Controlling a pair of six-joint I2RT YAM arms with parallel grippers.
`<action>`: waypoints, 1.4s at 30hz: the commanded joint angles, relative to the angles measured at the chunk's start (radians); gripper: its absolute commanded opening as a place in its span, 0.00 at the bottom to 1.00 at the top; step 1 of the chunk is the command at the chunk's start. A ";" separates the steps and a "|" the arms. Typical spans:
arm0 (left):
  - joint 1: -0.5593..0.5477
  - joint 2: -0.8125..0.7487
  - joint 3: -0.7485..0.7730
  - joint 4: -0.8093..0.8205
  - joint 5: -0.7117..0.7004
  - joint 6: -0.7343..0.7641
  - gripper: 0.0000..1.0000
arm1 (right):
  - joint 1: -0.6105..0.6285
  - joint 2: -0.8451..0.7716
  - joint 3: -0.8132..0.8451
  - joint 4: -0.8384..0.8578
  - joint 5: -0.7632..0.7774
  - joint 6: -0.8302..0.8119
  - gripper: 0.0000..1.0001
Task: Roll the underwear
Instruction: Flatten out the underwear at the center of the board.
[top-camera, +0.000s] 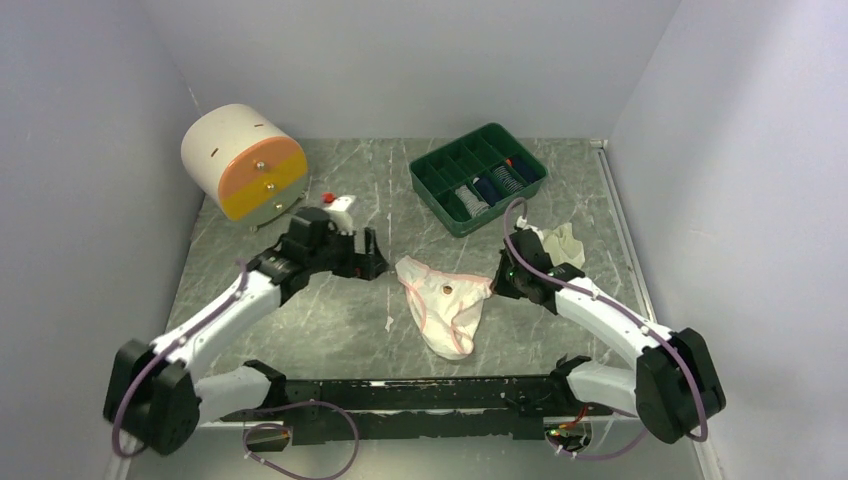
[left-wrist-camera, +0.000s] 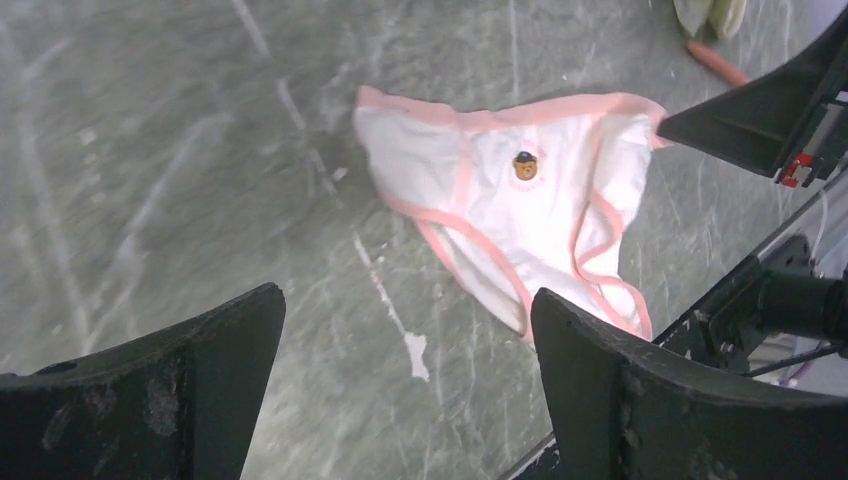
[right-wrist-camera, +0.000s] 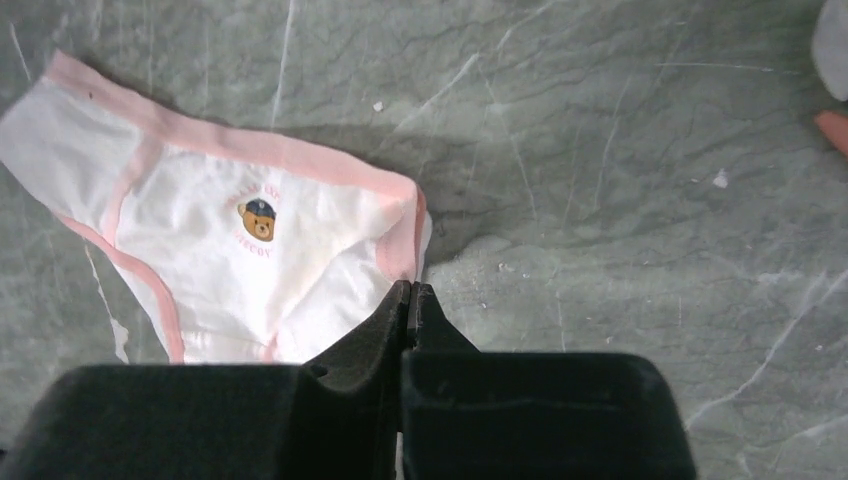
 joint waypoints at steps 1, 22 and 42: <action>-0.115 0.155 0.145 0.042 -0.084 0.068 0.98 | -0.003 0.025 0.037 0.034 -0.054 -0.075 0.00; -0.153 0.737 0.434 -0.021 -0.038 0.057 0.70 | -0.002 -0.028 0.058 0.059 -0.121 -0.119 0.00; -0.153 0.268 0.240 0.042 -0.144 -0.027 0.05 | -0.003 -0.236 0.210 -0.075 -0.308 -0.223 0.00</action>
